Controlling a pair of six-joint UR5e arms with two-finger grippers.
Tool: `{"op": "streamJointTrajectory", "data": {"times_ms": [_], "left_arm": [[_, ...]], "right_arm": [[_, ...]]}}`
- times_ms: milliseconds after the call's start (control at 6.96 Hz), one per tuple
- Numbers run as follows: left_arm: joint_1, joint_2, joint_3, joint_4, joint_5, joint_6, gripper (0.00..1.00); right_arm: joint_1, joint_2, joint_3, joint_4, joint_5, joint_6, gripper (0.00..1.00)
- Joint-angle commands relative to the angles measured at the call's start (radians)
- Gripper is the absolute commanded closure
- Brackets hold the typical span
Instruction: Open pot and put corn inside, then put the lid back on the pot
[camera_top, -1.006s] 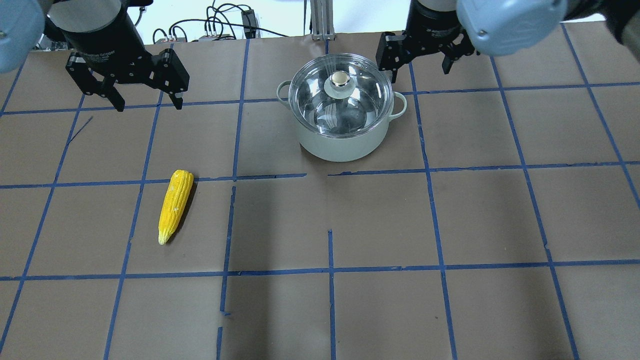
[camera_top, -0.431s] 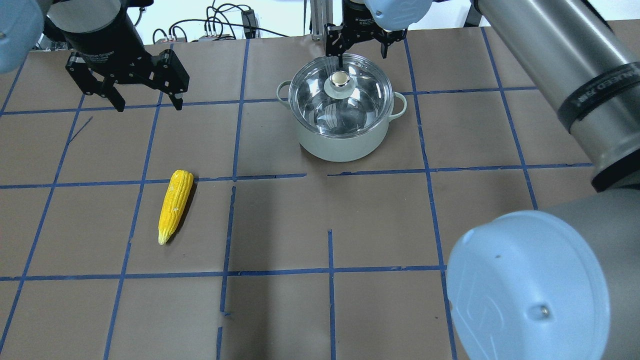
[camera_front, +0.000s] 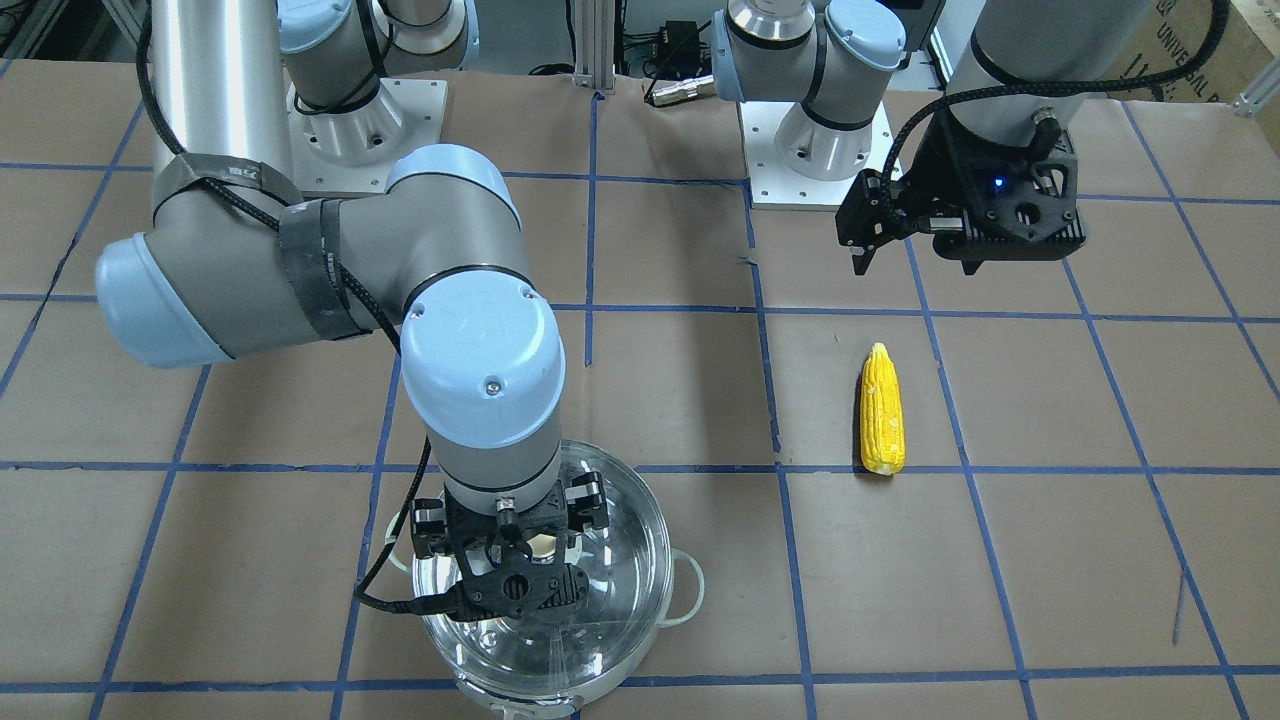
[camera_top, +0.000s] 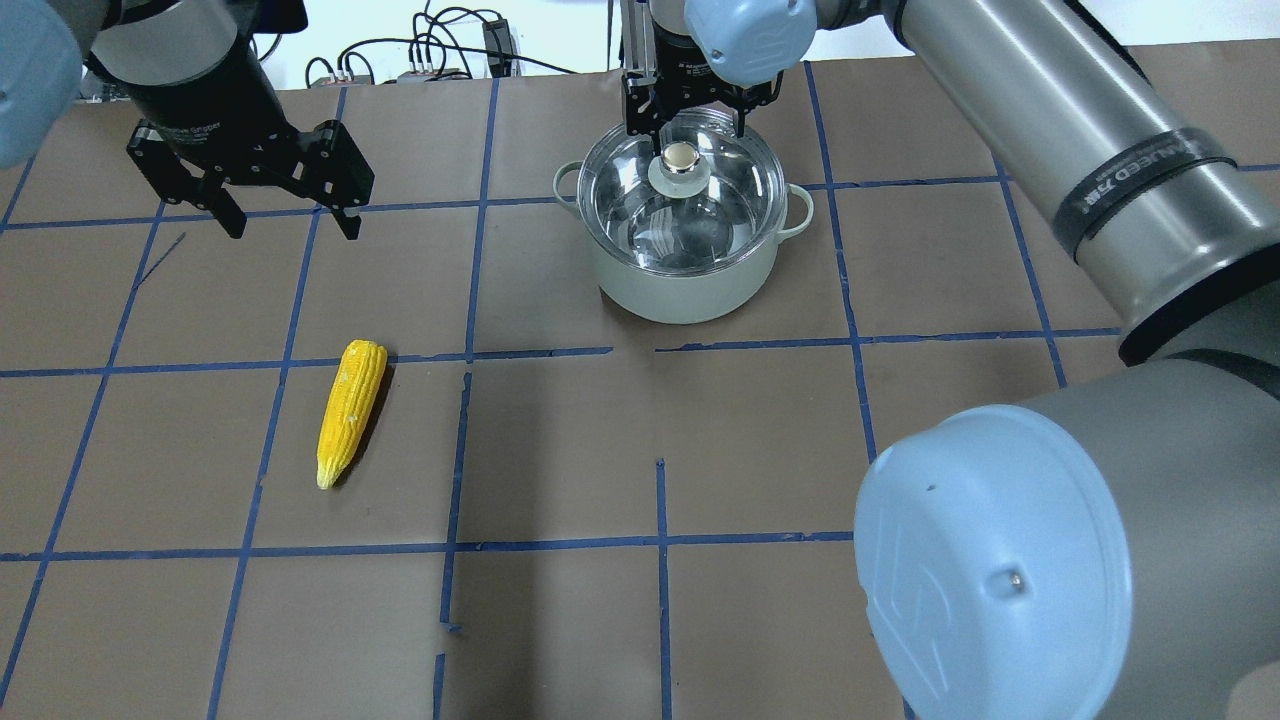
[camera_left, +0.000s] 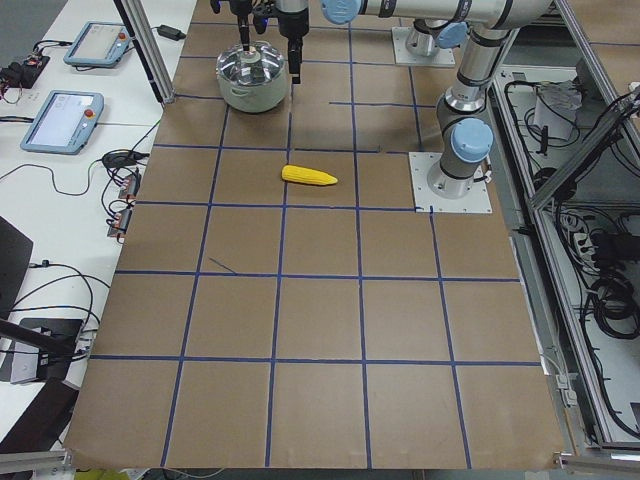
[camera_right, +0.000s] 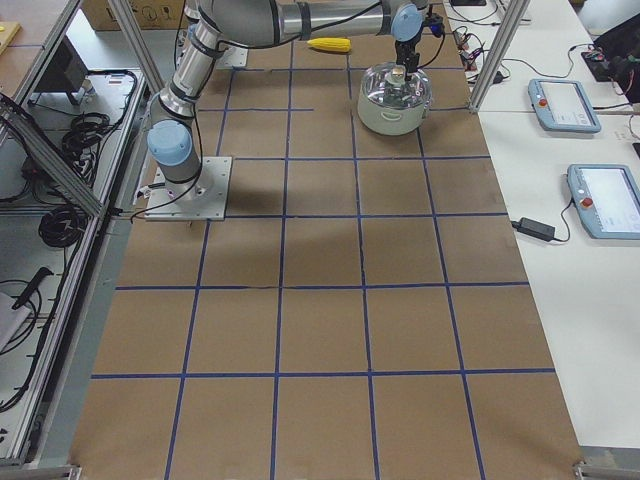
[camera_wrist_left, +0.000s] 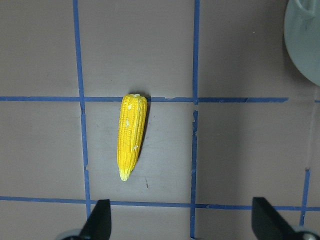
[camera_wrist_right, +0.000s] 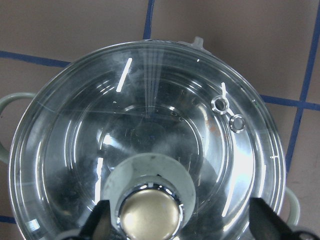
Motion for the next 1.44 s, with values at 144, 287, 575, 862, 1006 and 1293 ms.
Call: {"op": "streamJointTrajectory", "data": {"times_ms": [144,287,575,862,1006,1293], "left_arm": [[0.0,0.006,-0.011,0.001,0.002,0.016,0.0],[0.0,0.006,-0.011,0.001,0.002,0.016,0.0],[0.001,0.005,-0.011,0.001,0.002,0.016,0.0],[0.001,0.003,-0.011,0.001,0.002,0.01,0.0],[0.0,0.003,-0.011,0.001,0.002,0.005,0.0],[0.001,0.005,-0.011,0.001,0.002,0.005,0.0]], "right_arm": [[0.01,0.009,0.007,0.005,-0.002,0.007,0.05],[0.01,0.012,0.007,0.005,-0.001,0.007,0.06],[0.009,0.032,0.002,0.002,-0.01,0.008,0.07],[0.009,0.04,-0.009,-0.012,-0.012,0.008,0.13],[0.009,0.04,-0.012,-0.025,-0.012,0.008,0.21],[0.007,0.04,-0.013,-0.028,-0.013,0.007,0.55]]}}
